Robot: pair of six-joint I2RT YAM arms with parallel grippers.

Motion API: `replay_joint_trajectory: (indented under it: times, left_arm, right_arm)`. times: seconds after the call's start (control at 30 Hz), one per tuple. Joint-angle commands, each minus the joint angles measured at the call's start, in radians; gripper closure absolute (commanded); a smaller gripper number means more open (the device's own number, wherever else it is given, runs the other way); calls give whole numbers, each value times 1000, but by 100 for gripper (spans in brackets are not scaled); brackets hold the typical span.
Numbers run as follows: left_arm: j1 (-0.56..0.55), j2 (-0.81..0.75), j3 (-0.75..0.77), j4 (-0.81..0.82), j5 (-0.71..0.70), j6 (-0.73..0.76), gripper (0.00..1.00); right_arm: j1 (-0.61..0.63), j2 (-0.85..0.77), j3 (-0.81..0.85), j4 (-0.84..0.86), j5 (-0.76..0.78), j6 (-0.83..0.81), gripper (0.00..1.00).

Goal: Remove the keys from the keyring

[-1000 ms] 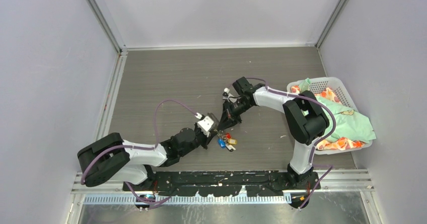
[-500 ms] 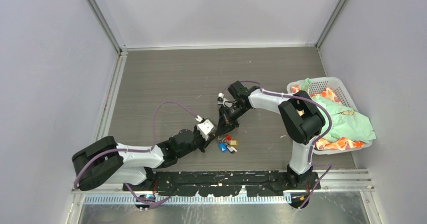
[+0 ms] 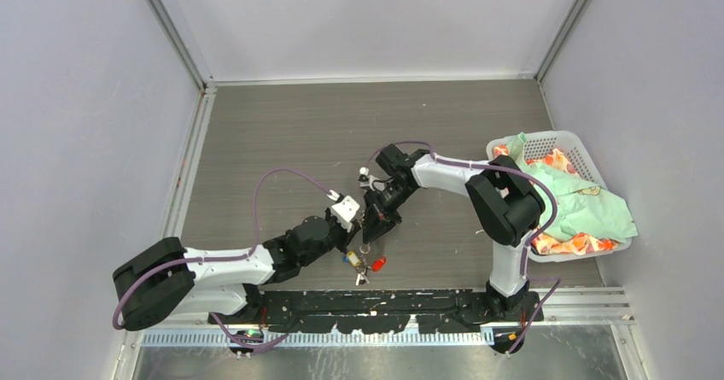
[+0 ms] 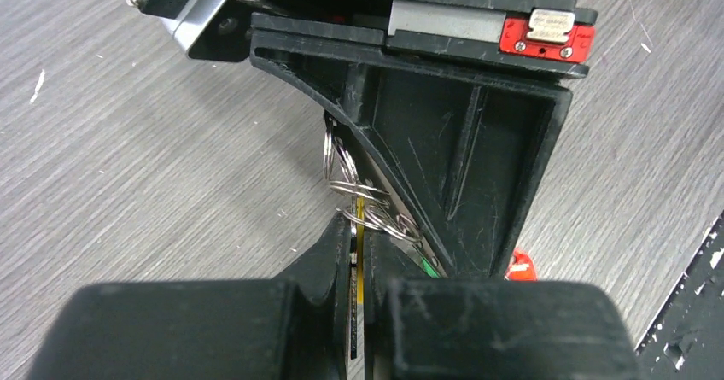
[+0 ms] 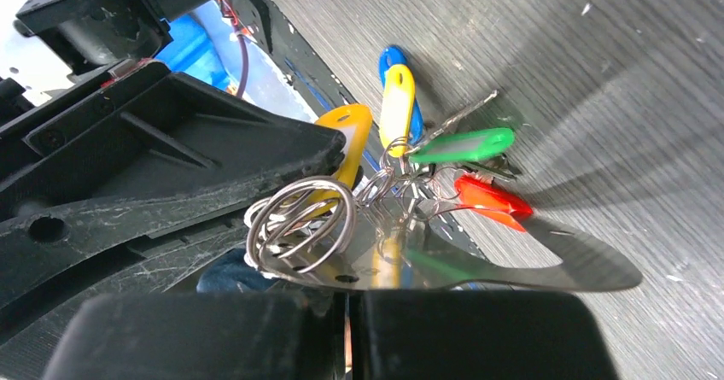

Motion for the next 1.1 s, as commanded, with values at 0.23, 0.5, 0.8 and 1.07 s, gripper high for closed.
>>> replay_joint_trajectory:
  times: [0.23, 0.5, 0.8, 1.07]
  left_arm:
    - [0, -84, 56, -239, -109, -78, 100]
    - [1, -136, 79, -386, -171, -145, 100]
    - [39, -131, 183, -600, -258, -237, 100]
    - [149, -105, 250, -681, -185, -301, 100]
  right_arm:
    - [-54, -96, -16, -8, 111, 33, 99]
    - [-93, -211, -40, 6, 172, 82, 99]
    - [-114, -327, -30, -16, 349, 96, 99]
    - [-135, -388, 6, -65, 575, 96, 99]
